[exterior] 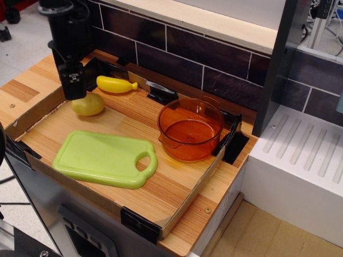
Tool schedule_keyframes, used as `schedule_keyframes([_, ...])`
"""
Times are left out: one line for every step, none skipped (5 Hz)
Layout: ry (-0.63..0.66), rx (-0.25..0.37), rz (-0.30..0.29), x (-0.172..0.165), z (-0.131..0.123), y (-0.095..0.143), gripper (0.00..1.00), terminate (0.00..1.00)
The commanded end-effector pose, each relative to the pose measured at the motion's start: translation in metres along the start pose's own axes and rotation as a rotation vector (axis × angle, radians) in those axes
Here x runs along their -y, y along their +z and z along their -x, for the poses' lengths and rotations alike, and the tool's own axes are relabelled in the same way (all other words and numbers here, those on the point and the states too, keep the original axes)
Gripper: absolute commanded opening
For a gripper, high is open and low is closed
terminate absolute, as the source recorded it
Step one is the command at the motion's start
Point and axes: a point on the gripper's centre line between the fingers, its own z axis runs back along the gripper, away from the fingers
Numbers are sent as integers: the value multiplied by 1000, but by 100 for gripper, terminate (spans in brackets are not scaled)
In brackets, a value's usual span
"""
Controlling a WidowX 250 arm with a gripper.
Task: Put potato in pot
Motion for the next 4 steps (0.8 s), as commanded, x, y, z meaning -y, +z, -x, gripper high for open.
schedule_keyframes([17, -9, -32, -16, -16, -13, 100, 0])
schedule_keyframes([16, -27, -63, -12, -19, -30, 100, 0])
schedule_keyframes([46, -42, -41, -9, -22, -37, 100, 0])
schedule_keyframes([39, -55, 5, -9, -23, -31, 0, 0])
